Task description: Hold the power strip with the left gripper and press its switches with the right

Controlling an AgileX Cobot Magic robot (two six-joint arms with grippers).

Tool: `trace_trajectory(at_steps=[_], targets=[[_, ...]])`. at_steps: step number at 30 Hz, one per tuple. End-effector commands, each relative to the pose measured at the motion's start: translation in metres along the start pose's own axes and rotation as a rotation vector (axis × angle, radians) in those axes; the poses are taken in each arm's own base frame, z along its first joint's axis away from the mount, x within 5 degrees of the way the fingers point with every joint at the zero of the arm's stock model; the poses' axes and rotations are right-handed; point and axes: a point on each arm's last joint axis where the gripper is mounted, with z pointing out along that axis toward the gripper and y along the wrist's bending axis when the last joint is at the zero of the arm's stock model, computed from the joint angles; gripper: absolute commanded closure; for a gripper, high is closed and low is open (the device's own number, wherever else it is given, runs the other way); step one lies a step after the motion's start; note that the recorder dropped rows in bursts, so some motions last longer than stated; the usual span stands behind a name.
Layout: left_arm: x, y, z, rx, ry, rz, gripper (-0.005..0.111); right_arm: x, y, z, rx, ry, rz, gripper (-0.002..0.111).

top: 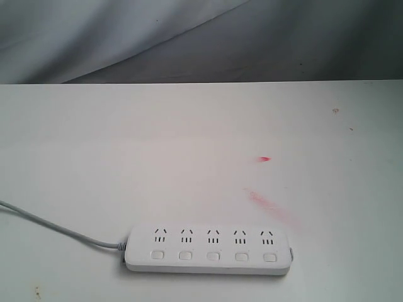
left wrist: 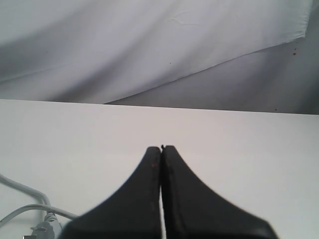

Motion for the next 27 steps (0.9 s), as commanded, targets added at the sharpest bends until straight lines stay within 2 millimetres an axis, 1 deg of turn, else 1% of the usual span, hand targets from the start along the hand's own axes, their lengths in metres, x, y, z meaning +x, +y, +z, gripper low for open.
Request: trace_trajectory(at_steps=[1, 13, 27], targets=[[0.0006, 0.0001, -0.0001, 0.0, -0.007, -0.015, 0.107, 0.0004, -0.0017, -0.0002, 0.028, -0.008, -0.01, 0.108], [0.0006, 0.0001, -0.0001, 0.0, -0.007, -0.015, 0.107, -0.0002, -0.0114, -0.001, 0.2, -0.017, -0.002, 0.108], [0.0006, 0.0001, -0.0001, 0.0, -0.007, -0.015, 0.107, -0.0002, -0.0114, -0.001, 0.2, -0.017, -0.002, 0.108]])
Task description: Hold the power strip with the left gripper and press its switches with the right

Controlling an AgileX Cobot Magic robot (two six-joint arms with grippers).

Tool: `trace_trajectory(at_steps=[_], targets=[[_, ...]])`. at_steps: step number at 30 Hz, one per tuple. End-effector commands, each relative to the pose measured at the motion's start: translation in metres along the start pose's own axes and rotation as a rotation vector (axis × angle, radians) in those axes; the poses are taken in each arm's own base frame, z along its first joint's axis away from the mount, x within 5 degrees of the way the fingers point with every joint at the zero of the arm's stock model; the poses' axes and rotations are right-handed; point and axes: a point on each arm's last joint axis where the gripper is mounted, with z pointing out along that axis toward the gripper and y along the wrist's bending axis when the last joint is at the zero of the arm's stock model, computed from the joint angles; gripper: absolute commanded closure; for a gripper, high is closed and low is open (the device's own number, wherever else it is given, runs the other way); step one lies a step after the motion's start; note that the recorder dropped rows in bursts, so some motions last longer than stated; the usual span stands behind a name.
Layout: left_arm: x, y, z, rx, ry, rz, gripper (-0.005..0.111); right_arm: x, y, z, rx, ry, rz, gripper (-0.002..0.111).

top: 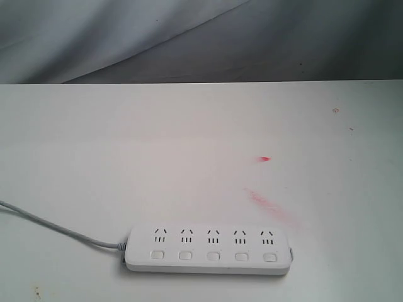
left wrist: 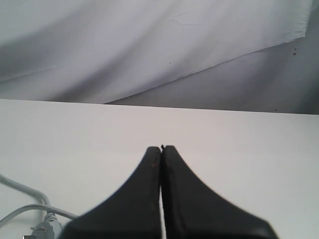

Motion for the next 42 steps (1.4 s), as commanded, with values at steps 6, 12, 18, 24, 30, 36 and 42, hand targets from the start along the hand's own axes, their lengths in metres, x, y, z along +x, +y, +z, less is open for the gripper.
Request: trace_trajectory(at_steps=[6, 12, 18, 24, 30, 36, 42], targets=[[0.0006, 0.0001, -0.0001, 0.0, -0.007, -0.013, 0.107, 0.0006, -0.0011, -0.0002, 0.015, -0.005, -0.024, 0.108], [0.0006, 0.0001, -0.0001, 0.0, -0.007, -0.013, 0.107, 0.001, -0.0041, -0.0003, 0.047, -0.002, 0.052, 0.108], [0.0006, 0.0001, -0.0001, 0.0, -0.007, -0.013, 0.107, 0.001, -0.0042, -0.0003, 0.048, -0.002, 0.033, 0.108], [0.0006, 0.0001, -0.0001, 0.0, -0.007, -0.013, 0.107, 0.001, -0.0042, -0.0003, 0.048, -0.002, 0.033, 0.108], [0.0006, 0.0001, -0.0001, 0.0, -0.007, -0.013, 0.107, 0.001, -0.0042, -0.0003, 0.048, -0.002, 0.033, 0.108], [0.0006, 0.0001, -0.0001, 0.0, -0.007, -0.013, 0.107, 0.001, -0.0042, -0.0003, 0.048, -0.002, 0.033, 0.108], [0.0006, 0.0001, -0.0001, 0.0, -0.007, -0.013, 0.107, 0.001, -0.0041, -0.0003, 0.046, -0.001, 0.033, 0.108]])
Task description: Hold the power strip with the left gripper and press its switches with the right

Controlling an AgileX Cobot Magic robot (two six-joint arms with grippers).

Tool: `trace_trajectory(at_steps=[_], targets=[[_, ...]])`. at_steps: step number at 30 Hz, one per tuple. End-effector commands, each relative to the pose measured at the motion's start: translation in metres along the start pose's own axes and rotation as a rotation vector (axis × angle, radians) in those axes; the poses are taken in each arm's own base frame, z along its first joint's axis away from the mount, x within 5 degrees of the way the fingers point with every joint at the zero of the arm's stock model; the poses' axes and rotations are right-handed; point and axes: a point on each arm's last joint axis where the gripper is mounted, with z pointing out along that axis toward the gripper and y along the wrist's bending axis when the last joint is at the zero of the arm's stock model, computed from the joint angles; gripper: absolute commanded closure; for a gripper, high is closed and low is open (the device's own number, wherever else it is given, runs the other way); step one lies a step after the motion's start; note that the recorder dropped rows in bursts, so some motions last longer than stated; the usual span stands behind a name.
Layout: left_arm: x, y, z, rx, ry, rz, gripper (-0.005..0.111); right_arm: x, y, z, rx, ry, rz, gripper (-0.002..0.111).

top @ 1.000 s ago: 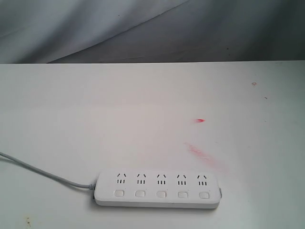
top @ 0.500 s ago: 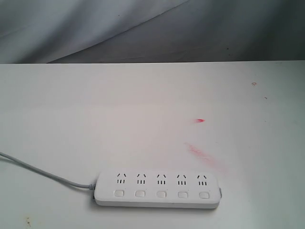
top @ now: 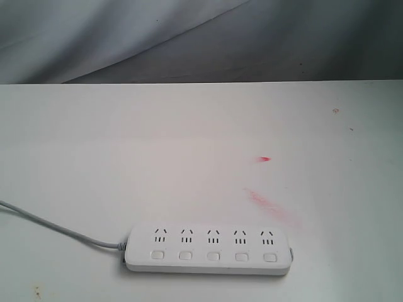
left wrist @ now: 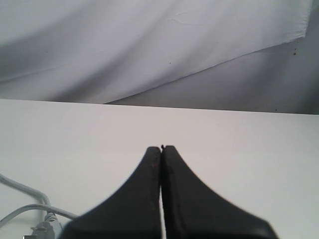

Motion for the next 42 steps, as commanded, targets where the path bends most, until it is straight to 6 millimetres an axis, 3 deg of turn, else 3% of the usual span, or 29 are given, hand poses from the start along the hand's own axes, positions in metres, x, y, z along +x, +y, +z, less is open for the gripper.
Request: trace_trajectory(at_steps=[1, 42], targets=[[0.0006, 0.0001, -0.0001, 0.0, -0.007, -0.013, 0.107, 0.0004, -0.0005, -0.0002, 0.006, -0.007, -0.016, 0.108], [0.0006, 0.0001, -0.0001, 0.0, -0.007, -0.013, 0.107, -0.0001, -0.0045, -0.0004, 0.077, -0.015, -0.012, 0.108]])
